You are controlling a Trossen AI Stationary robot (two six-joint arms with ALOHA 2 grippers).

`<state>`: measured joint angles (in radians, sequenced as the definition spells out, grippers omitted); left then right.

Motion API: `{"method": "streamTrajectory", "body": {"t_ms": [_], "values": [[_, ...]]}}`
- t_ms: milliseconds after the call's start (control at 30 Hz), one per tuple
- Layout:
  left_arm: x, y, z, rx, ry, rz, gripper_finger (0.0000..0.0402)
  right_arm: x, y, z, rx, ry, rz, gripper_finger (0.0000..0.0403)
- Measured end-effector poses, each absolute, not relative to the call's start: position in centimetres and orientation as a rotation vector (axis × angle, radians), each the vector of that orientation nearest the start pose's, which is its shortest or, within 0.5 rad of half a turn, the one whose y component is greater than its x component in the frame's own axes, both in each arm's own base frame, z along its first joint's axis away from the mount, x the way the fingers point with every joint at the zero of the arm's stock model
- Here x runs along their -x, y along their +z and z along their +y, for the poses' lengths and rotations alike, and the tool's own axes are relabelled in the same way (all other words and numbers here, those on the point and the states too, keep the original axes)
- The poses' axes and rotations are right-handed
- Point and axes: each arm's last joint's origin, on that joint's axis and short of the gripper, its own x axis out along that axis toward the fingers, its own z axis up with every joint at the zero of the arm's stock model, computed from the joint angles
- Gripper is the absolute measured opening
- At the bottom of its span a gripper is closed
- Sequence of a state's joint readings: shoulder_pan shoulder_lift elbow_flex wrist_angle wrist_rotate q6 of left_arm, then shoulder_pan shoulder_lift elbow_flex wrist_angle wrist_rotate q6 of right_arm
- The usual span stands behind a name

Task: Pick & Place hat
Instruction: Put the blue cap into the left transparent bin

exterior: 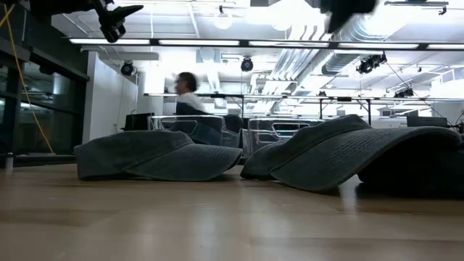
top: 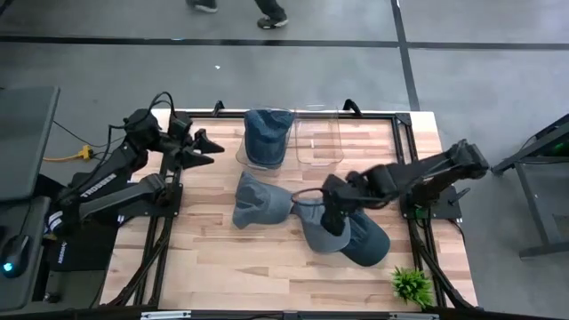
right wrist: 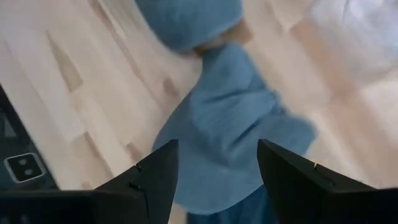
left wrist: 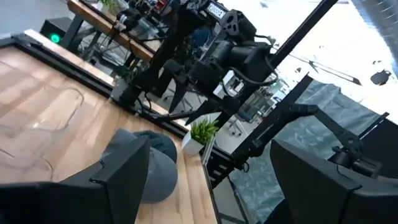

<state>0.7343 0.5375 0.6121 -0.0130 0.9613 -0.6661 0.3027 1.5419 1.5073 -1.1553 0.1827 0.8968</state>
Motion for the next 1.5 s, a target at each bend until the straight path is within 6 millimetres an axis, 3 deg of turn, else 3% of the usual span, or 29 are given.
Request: {"method": "streamTrajectory", "body": {"t_ms": [233,467,833,1500], "values": [[-11.3,31.6,4.9,0.635,-0.225,0.081,0.0308,-23.5,29.1,9.1,-0.687,-0.439,1.133,0.021],[-12.5,31.3,4.1,0.648,-0.203,0.098,0.0308,-20.4,27.1,8.9,-0.777,-0.409,1.199,0.021],[-14.1,30.7,3.1,0.661,-0.164,0.133,0.0308,-19.3,22.9,8.9,-0.659,-0.321,1.333,0.021],[-14.8,30.5,1.9,0.654,-0.06,0.117,0.0308,-19.4,18.9,8.9,-0.658,-0.308,1.294,0.021]]}}
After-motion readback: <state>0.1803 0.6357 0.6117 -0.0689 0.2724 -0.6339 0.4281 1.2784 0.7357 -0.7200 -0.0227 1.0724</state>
